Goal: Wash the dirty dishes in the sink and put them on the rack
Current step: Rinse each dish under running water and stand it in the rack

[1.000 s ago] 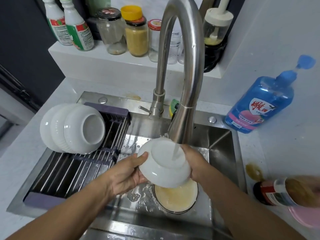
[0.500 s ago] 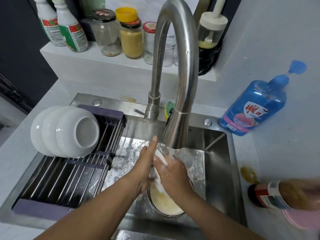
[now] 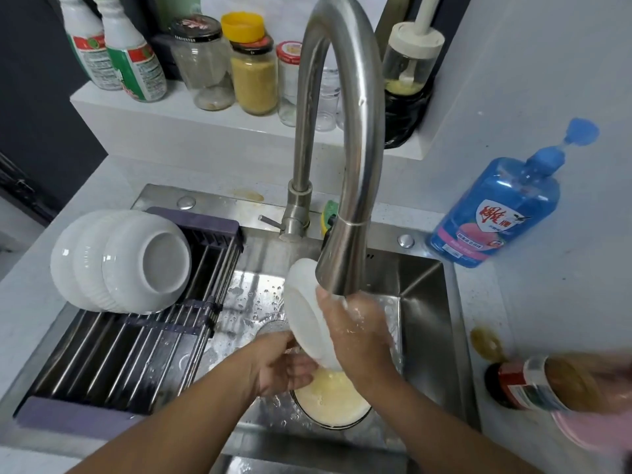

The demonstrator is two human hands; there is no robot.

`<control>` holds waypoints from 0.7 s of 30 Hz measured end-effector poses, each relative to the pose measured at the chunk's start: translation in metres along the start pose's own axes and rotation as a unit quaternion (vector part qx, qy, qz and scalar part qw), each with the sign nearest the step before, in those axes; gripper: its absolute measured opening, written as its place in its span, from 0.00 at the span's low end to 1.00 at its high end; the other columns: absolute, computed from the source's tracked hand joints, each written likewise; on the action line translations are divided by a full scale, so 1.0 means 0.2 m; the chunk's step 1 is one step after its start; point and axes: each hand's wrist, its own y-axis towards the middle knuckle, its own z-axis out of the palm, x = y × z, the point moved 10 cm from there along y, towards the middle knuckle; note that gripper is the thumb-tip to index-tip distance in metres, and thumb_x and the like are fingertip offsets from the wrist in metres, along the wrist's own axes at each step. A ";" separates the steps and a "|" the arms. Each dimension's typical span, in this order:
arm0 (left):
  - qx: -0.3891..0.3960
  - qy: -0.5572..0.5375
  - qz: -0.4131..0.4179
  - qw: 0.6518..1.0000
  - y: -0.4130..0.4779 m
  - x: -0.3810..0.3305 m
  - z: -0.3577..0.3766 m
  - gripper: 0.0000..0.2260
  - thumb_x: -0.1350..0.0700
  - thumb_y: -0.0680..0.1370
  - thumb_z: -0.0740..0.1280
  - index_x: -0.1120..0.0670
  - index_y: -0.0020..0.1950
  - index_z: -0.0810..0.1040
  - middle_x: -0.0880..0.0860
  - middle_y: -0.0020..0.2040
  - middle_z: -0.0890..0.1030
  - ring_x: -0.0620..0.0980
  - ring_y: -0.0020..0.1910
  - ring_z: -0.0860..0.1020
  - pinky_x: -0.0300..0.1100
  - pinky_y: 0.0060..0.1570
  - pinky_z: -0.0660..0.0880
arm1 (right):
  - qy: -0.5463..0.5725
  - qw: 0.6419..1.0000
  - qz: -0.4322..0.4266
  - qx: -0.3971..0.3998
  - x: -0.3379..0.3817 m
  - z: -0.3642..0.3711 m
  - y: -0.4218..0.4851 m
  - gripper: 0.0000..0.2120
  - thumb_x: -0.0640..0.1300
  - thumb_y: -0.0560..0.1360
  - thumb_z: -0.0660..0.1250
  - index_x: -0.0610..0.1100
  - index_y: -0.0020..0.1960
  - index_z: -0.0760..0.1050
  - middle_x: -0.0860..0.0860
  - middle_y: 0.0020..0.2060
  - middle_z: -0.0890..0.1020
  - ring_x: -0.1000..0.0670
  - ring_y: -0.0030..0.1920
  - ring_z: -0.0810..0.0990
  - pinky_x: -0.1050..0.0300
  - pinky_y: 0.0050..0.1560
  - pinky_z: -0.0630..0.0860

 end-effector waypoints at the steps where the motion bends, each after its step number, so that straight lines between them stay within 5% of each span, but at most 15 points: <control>1: -0.006 -0.006 -0.002 1.000 -0.01 0.01 -0.02 0.14 0.48 0.86 0.59 0.57 0.53 0.77 0.57 0.38 0.77 0.53 0.37 0.76 0.50 0.44 0.80 | -0.039 0.998 -0.050 0.022 0.04 0.01 -0.01 0.17 0.52 0.78 0.71 0.43 0.36 0.75 0.50 0.29 0.77 0.56 0.32 0.76 0.66 0.35 0.68; 4: 0.029 -0.122 0.021 0.992 -0.03 -0.08 -0.06 0.31 0.35 0.82 0.54 0.63 0.58 0.76 0.61 0.39 0.81 0.57 0.35 0.81 0.57 0.46 0.82 | -0.136 0.969 -0.150 0.140 0.05 0.13 -0.08 0.21 0.65 0.77 0.64 0.46 0.45 0.79 0.52 0.37 0.81 0.55 0.38 0.79 0.59 0.42 0.76; 7: 0.105 -0.126 0.027 0.986 -0.08 -0.17 -0.05 0.45 0.26 0.74 0.58 0.66 0.69 0.75 0.67 0.60 0.80 0.66 0.56 0.80 0.62 0.49 0.82 | -0.267 0.893 -0.287 0.220 0.02 0.26 -0.18 0.33 0.71 0.80 0.48 0.46 0.53 0.79 0.53 0.46 0.81 0.48 0.42 0.80 0.50 0.41 0.77; 9: 0.113 -0.092 0.037 0.989 -0.12 -0.19 -0.05 0.36 0.34 0.80 0.59 0.64 0.70 0.75 0.69 0.65 0.78 0.68 0.63 0.78 0.64 0.47 0.82 | -0.334 0.842 -0.345 0.244 -0.02 0.32 -0.23 0.29 0.67 0.82 0.49 0.46 0.54 0.77 0.53 0.51 0.81 0.47 0.43 0.81 0.50 0.40 0.78; 11: 0.070 -0.073 0.051 0.994 -0.12 -0.19 -0.08 0.23 0.48 0.85 0.60 0.65 0.71 0.73 0.67 0.60 0.82 0.65 0.54 0.83 0.59 0.42 0.84 | -0.362 0.814 -0.368 0.266 -0.08 0.36 -0.25 0.22 0.64 0.83 0.53 0.47 0.50 0.75 0.53 0.51 0.81 0.47 0.45 0.81 0.49 0.44 0.80; 14: 0.020 -0.071 0.101 0.992 -0.07 -0.19 -0.17 0.17 0.54 0.85 0.61 0.63 0.70 0.73 0.64 0.56 0.85 0.62 0.53 0.83 0.58 0.47 0.83 | -0.363 0.829 -0.336 0.261 -0.14 0.30 -0.20 0.21 0.61 0.83 0.55 0.48 0.45 0.77 0.54 0.54 0.83 0.50 0.55 0.80 0.50 0.60 0.77; 17: 0.009 -0.100 0.129 0.987 -0.03 -0.20 -0.22 0.19 0.52 0.84 0.63 0.58 0.73 0.71 0.62 0.62 0.82 0.64 0.60 0.82 0.65 0.60 0.77 | -0.347 0.863 -0.333 0.152 -0.12 0.13 -0.08 0.15 0.54 0.82 0.61 0.49 0.42 0.78 0.55 0.55 0.80 0.56 0.57 0.74 0.51 0.62 0.75; 21: 0.029 -0.172 0.143 0.974 -0.04 -0.20 -0.15 0.17 0.52 0.85 0.62 0.59 0.72 0.73 0.62 0.62 0.83 0.62 0.60 0.82 0.57 0.50 0.83 | -0.365 0.895 -0.253 0.043 -0.11 -0.06 0.09 0.06 0.50 0.78 0.69 0.50 0.54 0.78 0.52 0.59 0.76 0.52 0.58 0.74 0.58 0.58 0.71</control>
